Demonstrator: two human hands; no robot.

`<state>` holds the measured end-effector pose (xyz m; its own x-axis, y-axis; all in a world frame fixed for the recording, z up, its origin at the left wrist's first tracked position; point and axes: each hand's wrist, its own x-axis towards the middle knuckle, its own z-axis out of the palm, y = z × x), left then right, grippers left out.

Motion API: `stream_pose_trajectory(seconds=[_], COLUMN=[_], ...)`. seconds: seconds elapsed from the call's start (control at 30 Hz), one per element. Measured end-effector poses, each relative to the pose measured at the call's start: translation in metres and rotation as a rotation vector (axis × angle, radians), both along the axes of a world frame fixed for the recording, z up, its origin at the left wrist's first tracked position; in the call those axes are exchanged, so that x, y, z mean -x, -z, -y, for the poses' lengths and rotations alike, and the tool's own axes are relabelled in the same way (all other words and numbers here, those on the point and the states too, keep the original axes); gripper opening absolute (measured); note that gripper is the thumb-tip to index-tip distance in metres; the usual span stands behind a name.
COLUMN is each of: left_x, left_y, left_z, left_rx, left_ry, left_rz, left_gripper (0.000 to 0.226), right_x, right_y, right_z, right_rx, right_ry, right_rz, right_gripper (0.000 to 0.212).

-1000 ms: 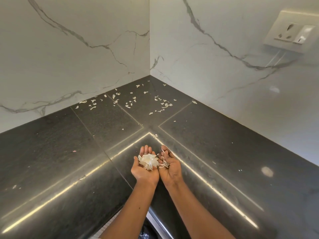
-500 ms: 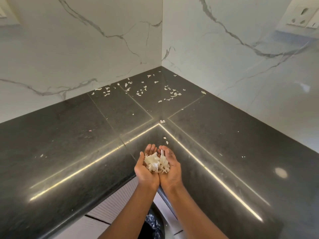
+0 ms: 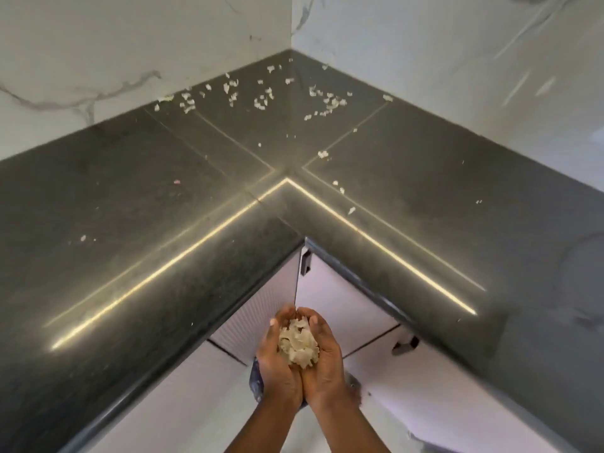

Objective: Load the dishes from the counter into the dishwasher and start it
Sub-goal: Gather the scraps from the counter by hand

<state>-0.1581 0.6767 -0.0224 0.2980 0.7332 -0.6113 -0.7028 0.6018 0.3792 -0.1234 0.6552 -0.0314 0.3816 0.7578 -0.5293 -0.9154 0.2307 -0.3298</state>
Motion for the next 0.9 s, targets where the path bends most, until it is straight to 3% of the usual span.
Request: stream_pose_trajectory(seconds=[0.13,0.27,0.37,0.47,0.6,0.73,0.9], left_x=[0.028,0.043,0.038,0.035,0.03,0.027,0.018], left_y=[0.056,0.116,0.175,0.241,0.323,0.4,0.436], left_z=[0.027,0.052,0.064,0.064,0.046,0.018,-0.011], left_rx=[0.155,0.332,0.425,0.436,0.456,0.496,0.435], left_ry=[0.049,0.089,0.063,0.079,0.17,0.249,0.355], left_rz=[-0.074,-0.127,-0.167,-0.253,-0.346,-0.416,-0.463], left_gripper=[0.031,0.026,0.033,0.026,0.023,0.028,0.04], right_x=[0.031,0.047,0.048,0.042,0.024,0.018,0.012], right_y=[0.062,0.121,0.179,0.237,0.314,0.37,0.405], right_z=[0.029,0.059,0.068,0.068,0.054,0.032,0.007], right_rx=[0.135,0.158,0.215,0.304,0.461,0.556,0.666], right_ry=[0.087,0.089,0.121,0.129,0.093,0.089,0.135], right_rz=[-0.216,-0.39,-0.463,-0.471,-0.414,-0.409,-0.327], right_gripper=[0.062,0.028,0.026,0.01,0.032,0.037,0.038])
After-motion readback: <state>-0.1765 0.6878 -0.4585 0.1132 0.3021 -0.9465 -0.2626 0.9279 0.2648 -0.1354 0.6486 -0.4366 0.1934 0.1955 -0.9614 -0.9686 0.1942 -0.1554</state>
